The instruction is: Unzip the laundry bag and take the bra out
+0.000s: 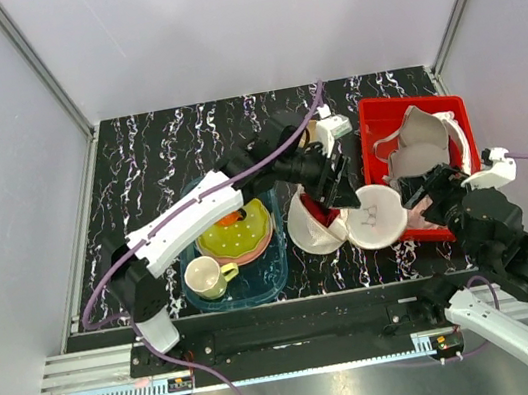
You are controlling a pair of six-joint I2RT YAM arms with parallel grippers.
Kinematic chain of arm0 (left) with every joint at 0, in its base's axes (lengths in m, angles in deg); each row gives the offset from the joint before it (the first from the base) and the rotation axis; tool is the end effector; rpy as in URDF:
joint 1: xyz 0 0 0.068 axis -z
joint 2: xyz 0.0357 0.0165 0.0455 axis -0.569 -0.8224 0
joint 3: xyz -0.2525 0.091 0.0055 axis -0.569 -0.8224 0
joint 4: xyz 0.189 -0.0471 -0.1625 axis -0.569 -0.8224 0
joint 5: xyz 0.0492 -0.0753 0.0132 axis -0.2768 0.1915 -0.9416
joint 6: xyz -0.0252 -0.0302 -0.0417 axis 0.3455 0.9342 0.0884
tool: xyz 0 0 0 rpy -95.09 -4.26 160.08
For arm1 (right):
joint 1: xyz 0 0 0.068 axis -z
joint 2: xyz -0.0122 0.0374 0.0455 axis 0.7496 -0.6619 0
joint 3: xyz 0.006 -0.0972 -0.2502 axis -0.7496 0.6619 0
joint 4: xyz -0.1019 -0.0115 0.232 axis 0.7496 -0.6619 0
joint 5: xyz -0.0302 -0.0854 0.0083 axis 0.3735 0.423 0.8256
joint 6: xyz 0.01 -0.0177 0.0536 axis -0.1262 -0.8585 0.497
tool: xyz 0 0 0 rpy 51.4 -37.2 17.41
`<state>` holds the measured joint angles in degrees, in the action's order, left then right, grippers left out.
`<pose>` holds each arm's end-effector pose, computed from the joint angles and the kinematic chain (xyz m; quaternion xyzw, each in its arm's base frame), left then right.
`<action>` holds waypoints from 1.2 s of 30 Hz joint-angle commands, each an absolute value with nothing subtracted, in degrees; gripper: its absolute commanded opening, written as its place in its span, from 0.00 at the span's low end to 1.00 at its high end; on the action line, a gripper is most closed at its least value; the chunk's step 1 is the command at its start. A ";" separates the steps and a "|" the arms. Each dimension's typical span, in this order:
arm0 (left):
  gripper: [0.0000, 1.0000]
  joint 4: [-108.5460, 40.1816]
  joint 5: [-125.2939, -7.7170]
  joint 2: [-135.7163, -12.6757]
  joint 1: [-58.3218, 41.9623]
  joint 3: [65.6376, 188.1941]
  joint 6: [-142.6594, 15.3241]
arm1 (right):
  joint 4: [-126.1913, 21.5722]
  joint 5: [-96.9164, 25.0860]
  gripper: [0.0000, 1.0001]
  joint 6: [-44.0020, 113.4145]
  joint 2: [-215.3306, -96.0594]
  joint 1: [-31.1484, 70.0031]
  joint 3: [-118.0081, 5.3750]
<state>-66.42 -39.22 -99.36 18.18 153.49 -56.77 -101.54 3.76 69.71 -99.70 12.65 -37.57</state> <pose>0.2208 -0.3307 0.3644 0.3876 0.7518 -0.4862 0.2197 0.0593 0.0163 0.3658 0.2021 0.7684 0.1805 0.5798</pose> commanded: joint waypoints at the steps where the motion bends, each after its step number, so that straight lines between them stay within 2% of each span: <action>1: 0.69 -67.05 -39.58 -92.14 17.62 151.96 -63.47 | -102.08 7.24 0.87 71.84 -100.62 12.43 -37.02; 5: 0.69 -66.78 -47.24 -88.36 15.69 147.84 -58.84 | -101.03 3.90 0.87 71.14 -103.79 12.52 -36.49; 10: 0.69 -65.46 -58.82 -86.59 10.85 140.19 -51.44 | -96.90 -7.16 0.87 69.20 -112.65 12.43 -34.92; 12: 0.70 -65.29 -60.00 -88.26 9.80 137.99 -50.11 | -92.42 -14.17 0.88 67.54 -118.43 12.52 -33.60; 20: 0.66 -64.85 -58.25 -96.43 9.53 137.72 -48.97 | -81.26 -22.03 0.92 65.78 -133.93 12.87 -32.18; 22: 0.58 -63.97 -57.72 -96.87 9.44 137.28 -48.79 | -79.85 -24.05 0.92 65.60 -136.92 13.31 -32.80; 23: 0.50 -63.80 -57.72 -97.05 9.44 137.19 -48.71 | -78.97 -24.58 0.92 65.51 -137.71 13.66 -32.98; 24: 0.34 -63.71 -57.72 -97.05 9.35 136.93 -48.70 | -78.61 -25.45 0.91 65.51 -139.11 13.84 -33.24; 25: 0.24 -63.71 -57.89 -96.88 9.35 136.75 -48.62 | -78.26 -25.64 0.90 65.33 -139.65 14.10 -33.59; 27: 0.11 -63.10 -57.89 -96.44 9.18 135.52 -48.27 | -77.56 -25.90 0.89 65.25 -140.61 14.71 -33.86; 28: 0.00 -62.74 -57.72 -95.83 9.09 135.00 -48.18 | -77.21 -26.25 0.89 65.16 -140.97 14.89 -33.77; 31: 0.00 -60.46 -56.23 -94.86 8.74 132.71 -47.39 | -75.36 -26.52 0.81 63.76 -141.94 15.42 -32.46; 32: 0.00 -59.15 -55.79 -94.77 8.56 131.92 -46.86 | -73.79 -26.52 0.71 62.79 -142.72 15.51 -32.02; 36: 0.00 -58.61 -53.85 -95.12 8.48 131.48 -46.33 | -72.46 -26.34 0.55 62.52 -144.74 15.86 -31.31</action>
